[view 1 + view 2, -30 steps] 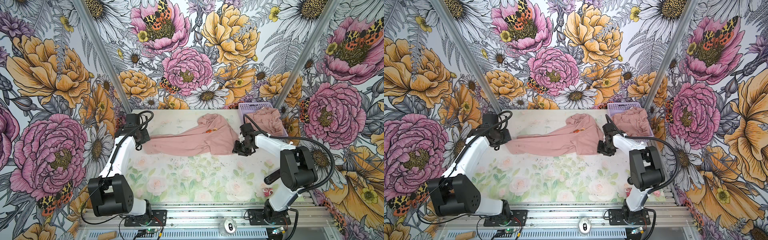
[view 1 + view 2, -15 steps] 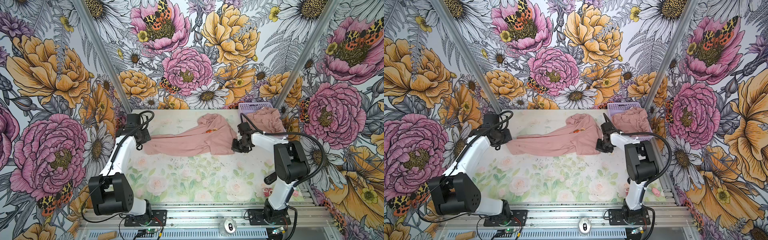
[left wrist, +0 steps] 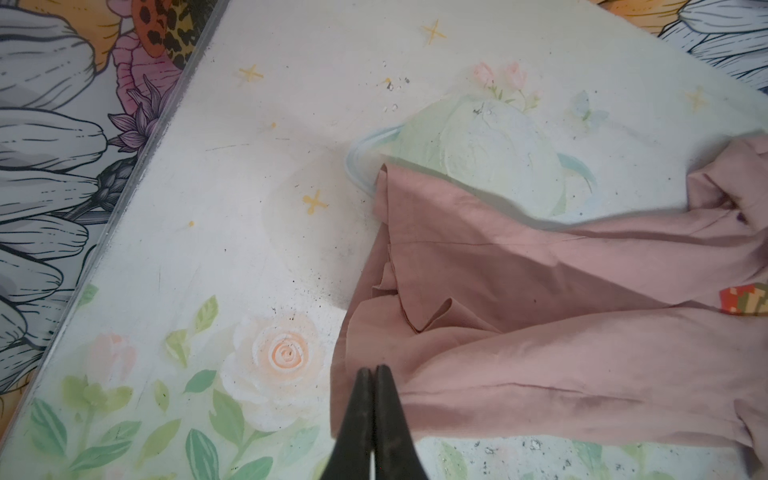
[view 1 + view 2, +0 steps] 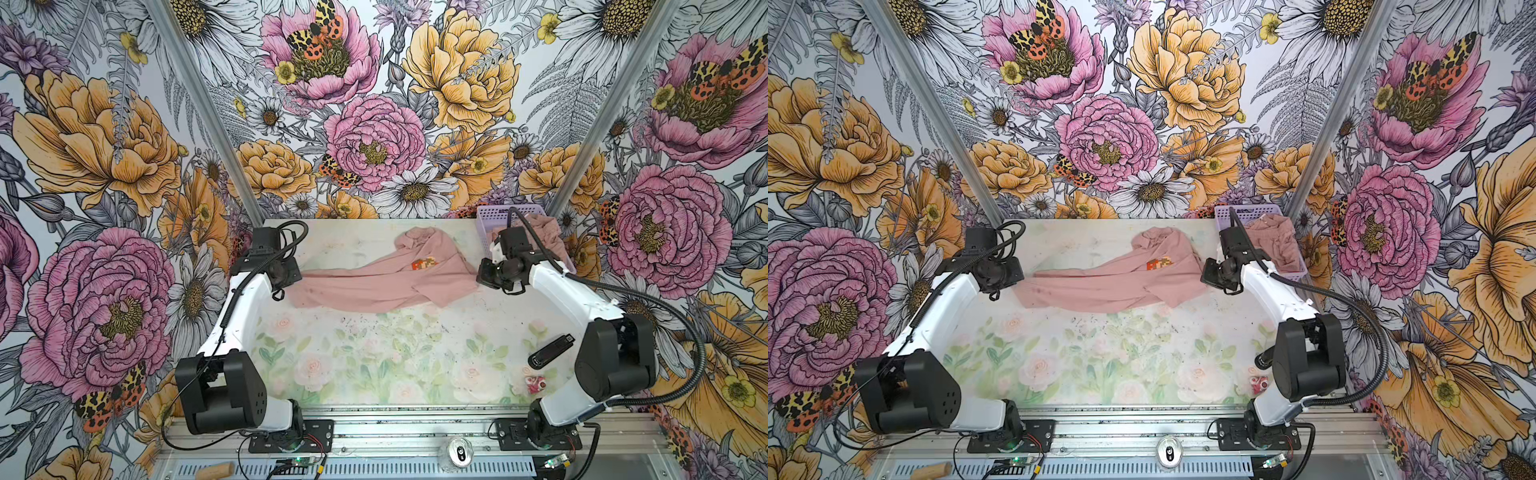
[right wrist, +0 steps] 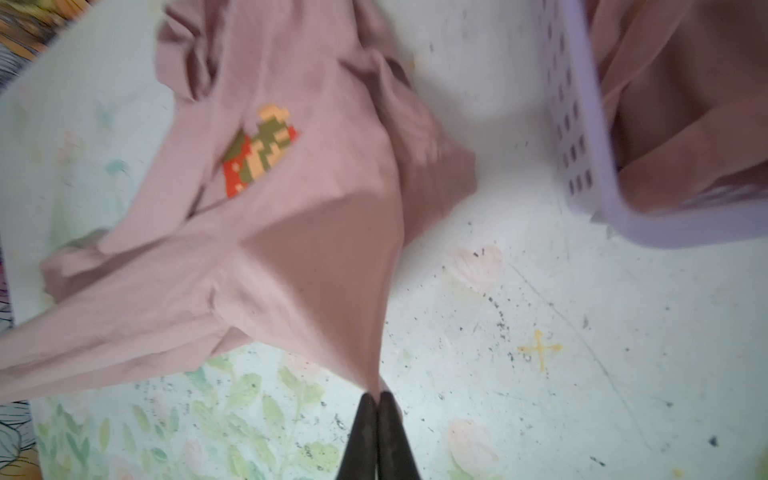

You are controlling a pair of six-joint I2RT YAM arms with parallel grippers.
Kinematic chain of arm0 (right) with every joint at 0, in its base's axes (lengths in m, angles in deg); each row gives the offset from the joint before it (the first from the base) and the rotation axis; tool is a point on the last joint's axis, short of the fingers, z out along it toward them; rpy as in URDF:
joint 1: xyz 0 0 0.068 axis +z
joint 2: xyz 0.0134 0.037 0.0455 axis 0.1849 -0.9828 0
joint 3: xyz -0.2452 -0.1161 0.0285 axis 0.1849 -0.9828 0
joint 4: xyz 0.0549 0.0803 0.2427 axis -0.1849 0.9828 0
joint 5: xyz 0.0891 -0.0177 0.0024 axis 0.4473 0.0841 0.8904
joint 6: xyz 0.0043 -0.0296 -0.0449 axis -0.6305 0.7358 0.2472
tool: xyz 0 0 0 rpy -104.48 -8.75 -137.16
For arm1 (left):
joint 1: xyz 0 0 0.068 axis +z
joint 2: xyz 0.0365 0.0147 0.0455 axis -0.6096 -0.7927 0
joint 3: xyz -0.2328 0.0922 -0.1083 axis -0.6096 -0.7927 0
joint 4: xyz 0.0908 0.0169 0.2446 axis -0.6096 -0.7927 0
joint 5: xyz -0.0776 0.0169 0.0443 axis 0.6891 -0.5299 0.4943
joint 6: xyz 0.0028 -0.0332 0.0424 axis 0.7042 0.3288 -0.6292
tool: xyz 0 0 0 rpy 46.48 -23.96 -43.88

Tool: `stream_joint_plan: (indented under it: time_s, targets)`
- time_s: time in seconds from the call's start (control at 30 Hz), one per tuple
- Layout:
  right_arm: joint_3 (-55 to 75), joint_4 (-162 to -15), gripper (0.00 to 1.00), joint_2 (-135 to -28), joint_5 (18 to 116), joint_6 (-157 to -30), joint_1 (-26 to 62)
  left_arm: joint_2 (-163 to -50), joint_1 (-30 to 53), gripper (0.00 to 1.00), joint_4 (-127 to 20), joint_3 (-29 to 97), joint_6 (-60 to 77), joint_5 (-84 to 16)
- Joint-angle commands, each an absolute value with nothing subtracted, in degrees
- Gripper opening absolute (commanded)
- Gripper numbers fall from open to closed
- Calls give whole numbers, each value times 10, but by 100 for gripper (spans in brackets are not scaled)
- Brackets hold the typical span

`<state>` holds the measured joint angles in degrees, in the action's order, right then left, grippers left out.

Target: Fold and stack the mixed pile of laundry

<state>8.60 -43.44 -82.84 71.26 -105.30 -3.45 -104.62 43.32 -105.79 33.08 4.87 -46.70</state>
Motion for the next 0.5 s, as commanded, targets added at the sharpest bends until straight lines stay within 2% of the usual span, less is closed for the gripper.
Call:
stream_joint_plan:
  time_s: [0.0, 0.47]
  targets:
    - [162, -400, 0, -784, 737, -1057, -56, -1008, 431, 0, -1050, 374, 32, -441]
    - [532, -342, 0, -790, 792, -1076, -151, -931, 431, 0, -1033, 539, 11, -415]
